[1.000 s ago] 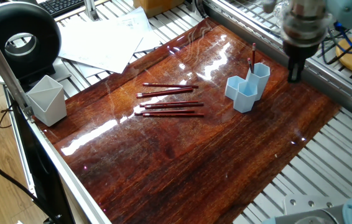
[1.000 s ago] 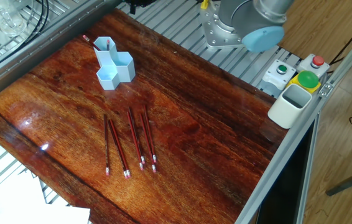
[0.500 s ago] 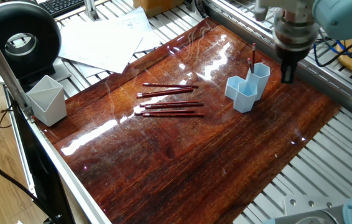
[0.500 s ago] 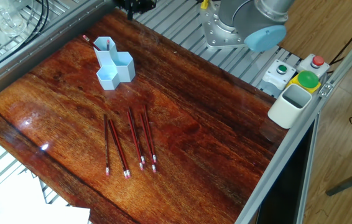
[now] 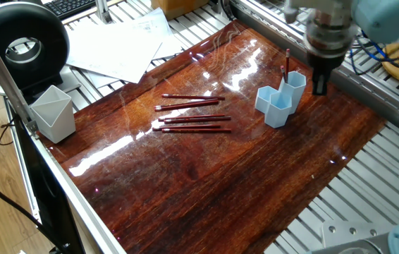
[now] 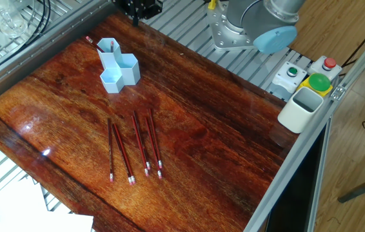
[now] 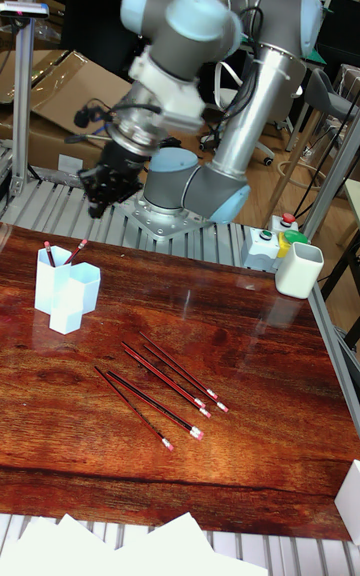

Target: Put the pen into the pen holder

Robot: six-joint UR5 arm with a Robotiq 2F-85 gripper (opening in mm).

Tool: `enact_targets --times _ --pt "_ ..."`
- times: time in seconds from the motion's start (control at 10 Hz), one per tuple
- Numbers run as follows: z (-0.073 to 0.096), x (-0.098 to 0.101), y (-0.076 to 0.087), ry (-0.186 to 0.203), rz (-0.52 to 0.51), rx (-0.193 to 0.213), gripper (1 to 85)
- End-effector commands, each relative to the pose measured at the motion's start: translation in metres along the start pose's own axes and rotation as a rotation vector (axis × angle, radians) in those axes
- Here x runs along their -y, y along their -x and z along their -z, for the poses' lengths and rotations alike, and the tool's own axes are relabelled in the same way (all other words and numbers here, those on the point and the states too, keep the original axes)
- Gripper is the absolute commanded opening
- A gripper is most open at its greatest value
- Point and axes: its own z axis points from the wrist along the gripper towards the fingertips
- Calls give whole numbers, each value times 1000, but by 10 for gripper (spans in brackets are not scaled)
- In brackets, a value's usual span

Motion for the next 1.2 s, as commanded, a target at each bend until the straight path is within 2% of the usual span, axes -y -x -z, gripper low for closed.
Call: enact_targets --times 0.0,0.1,0.2,0.3,0.5,0.6,0.8,1.1 --pt "34 -36 41 0 -39 -100 163" --pt "32 -47 57 8 -43 -86 163" --pt "23 -58 71 21 -42 -51 177" --pt "18 -59 76 17 -42 -41 177" --pt "18 -46 66 -36 -42 -77 120" --pt "18 -42 65 -48 -15 -80 127" --pt "18 -39 74 -59 12 -47 183" --pt "18 -39 77 -62 17 -37 190"
